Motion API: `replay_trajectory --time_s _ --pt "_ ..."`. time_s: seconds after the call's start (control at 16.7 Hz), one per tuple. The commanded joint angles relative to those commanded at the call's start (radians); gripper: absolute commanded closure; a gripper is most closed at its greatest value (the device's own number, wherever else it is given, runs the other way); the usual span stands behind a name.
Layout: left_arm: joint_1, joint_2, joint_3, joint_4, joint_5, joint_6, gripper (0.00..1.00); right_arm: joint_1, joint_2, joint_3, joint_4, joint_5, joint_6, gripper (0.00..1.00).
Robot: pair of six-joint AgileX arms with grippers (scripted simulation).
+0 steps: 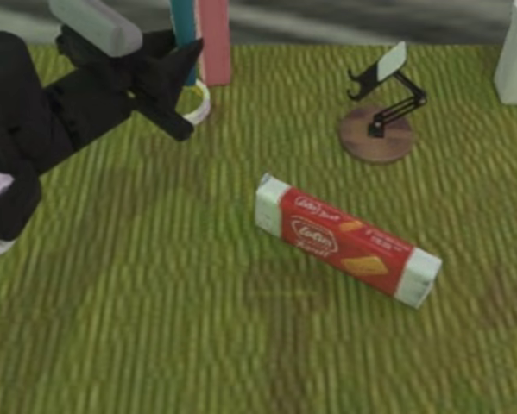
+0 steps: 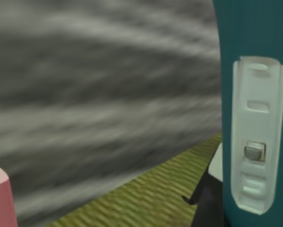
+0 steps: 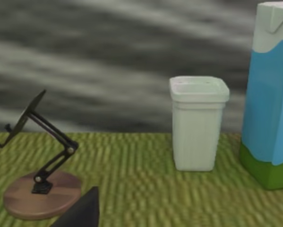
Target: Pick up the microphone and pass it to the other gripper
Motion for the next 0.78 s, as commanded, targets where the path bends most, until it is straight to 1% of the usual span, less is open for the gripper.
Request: replay_trajectory --time_s 0.3,0.36,0.42,0.54,0.78 --pt "-0.008 0.003 0.005 -0.001 -0.005 0.000 1.00 0.000 0.000 0.000 0.000 0.000 0.000 0.00" --pt "-0.021 0.001 0.004 0.003 -0.019 0.000 1.00 0.000 0.000 0.000 0.000 0.000 0.000 0.00" --pt "-0.044 -0.003 0.002 0.010 -0.042 -0.002 1.00 0.000 0.000 0.000 0.000 0.000 0.000 0.00" --pt "-0.108 -0.015 -0.004 0.028 -0.112 -0.006 1.00 0.000 0.000 0.000 0.000 0.000 0.000 0.00" --pt "-0.273 -0.048 -0.022 0.068 -0.290 -0.019 1.00 0.000 0.000 0.000 0.000 0.000 0.000 0.00"
